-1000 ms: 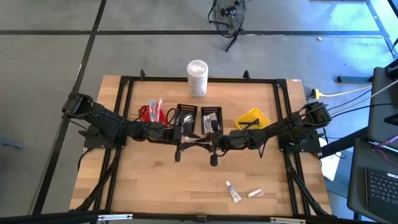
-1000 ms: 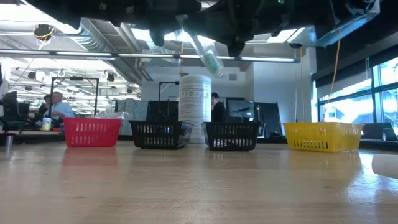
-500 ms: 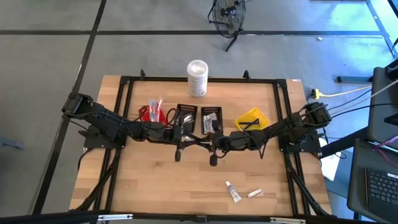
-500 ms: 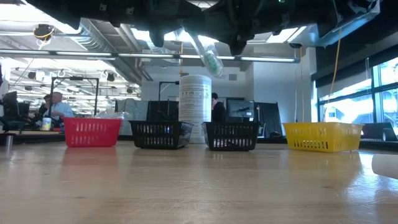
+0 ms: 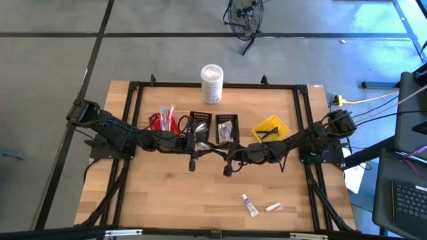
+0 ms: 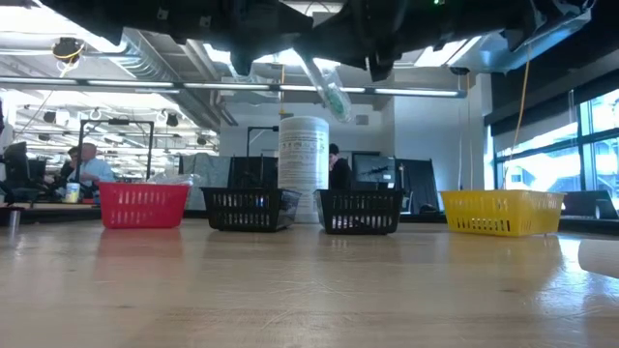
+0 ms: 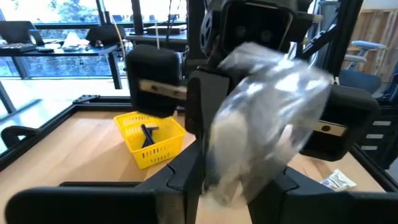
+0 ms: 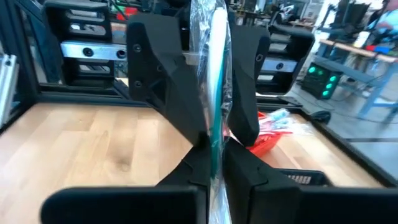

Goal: Pick & Place Travel size toiletries
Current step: Put the green toothbrush into the red bin

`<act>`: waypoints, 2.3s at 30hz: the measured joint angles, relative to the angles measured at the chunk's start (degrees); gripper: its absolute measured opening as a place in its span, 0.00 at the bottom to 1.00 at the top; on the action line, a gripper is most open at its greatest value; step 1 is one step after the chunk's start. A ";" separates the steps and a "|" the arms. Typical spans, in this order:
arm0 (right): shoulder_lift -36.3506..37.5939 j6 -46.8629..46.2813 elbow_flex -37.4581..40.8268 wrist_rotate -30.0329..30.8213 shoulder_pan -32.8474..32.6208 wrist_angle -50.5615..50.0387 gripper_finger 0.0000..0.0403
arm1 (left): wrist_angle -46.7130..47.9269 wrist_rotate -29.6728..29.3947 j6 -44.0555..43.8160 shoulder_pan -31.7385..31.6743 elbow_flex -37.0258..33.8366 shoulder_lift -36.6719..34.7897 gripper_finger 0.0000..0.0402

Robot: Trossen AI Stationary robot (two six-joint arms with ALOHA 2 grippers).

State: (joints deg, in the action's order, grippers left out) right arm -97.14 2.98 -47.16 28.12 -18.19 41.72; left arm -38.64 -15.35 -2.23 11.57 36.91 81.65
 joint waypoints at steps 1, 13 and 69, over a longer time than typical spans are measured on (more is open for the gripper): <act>0.26 0.58 0.00 0.82 -0.29 -0.25 0.06 | -0.11 -0.01 0.02 0.00 0.02 0.00 0.24; 1.61 1.07 0.00 2.09 -1.12 -2.03 0.07 | -0.35 -0.27 0.60 0.04 0.07 -0.04 0.08; 14.03 -2.95 0.00 9.79 -4.53 -29.84 0.43 | 99.44 -0.54 -41.85 -32.08 15.02 -16.40 0.06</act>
State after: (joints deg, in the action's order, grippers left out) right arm -83.11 0.03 -47.16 37.91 -22.72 11.88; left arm 60.80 -15.89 -44.09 -20.50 51.92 65.24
